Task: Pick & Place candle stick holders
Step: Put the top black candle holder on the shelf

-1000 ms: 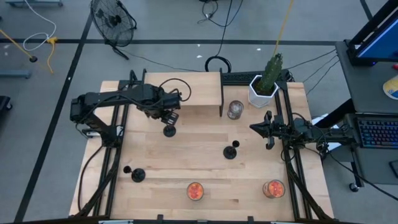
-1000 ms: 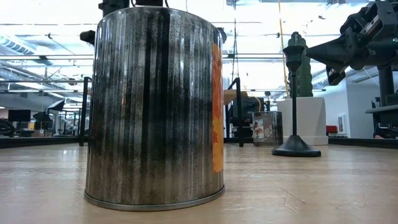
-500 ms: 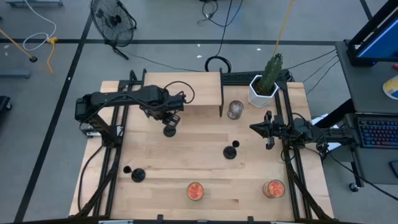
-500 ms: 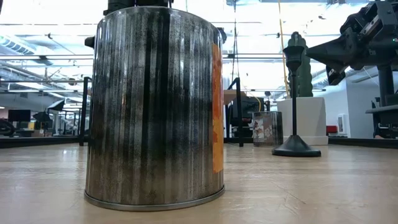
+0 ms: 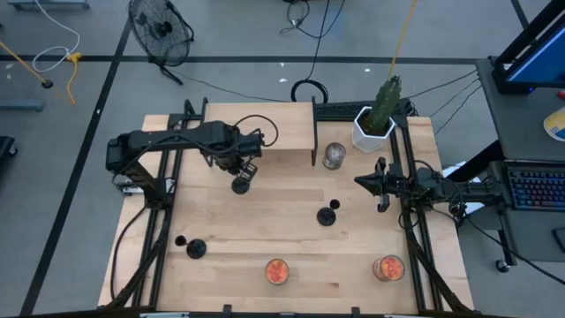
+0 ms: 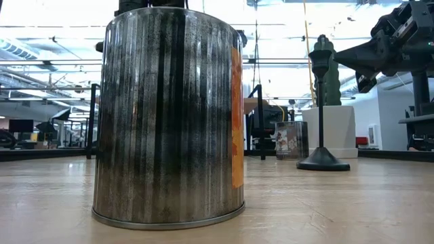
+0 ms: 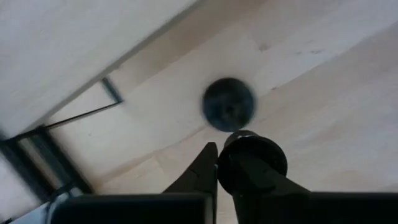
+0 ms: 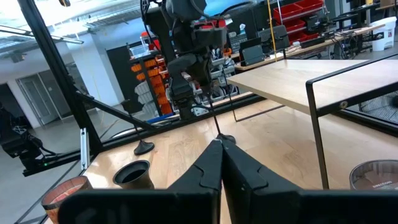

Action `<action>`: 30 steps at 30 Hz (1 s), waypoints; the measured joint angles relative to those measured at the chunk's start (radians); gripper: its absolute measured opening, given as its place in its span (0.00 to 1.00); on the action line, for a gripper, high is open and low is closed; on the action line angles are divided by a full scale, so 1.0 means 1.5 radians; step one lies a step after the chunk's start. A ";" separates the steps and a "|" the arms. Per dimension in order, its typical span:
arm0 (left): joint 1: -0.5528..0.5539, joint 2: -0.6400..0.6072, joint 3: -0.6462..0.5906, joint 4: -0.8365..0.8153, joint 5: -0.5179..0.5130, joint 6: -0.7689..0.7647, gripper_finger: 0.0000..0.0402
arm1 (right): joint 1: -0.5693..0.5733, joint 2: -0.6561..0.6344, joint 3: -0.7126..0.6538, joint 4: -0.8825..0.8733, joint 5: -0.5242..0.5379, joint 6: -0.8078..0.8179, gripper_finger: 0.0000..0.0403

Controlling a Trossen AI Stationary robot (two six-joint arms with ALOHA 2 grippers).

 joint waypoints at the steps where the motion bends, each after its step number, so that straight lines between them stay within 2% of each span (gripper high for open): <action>1: -0.001 0.000 0.001 0.003 0.001 0.001 0.03 | 0.000 0.000 0.000 0.000 0.000 0.000 0.00; 5: 0.001 0.001 0.000 0.003 0.002 0.007 0.06 | 0.000 0.000 0.000 0.000 0.000 0.000 0.00; 8: 0.000 0.000 0.000 0.003 0.020 0.016 0.04 | 0.000 0.000 0.000 0.000 0.000 0.000 0.00; 17: -0.011 -0.030 -0.004 0.006 0.114 0.049 0.01 | 0.000 0.000 0.000 0.000 0.000 0.000 0.00; 19: -0.013 -0.046 -0.004 0.014 0.158 0.058 0.01 | 0.000 0.000 0.000 0.000 0.000 0.000 0.00; 22: -0.016 -0.072 -0.003 0.032 0.196 0.058 0.01 | 0.000 0.000 0.000 0.000 0.000 0.000 0.00; 30: -0.021 -0.139 -0.003 0.143 0.225 0.008 0.01 | 0.000 0.000 0.000 0.000 0.002 0.000 0.00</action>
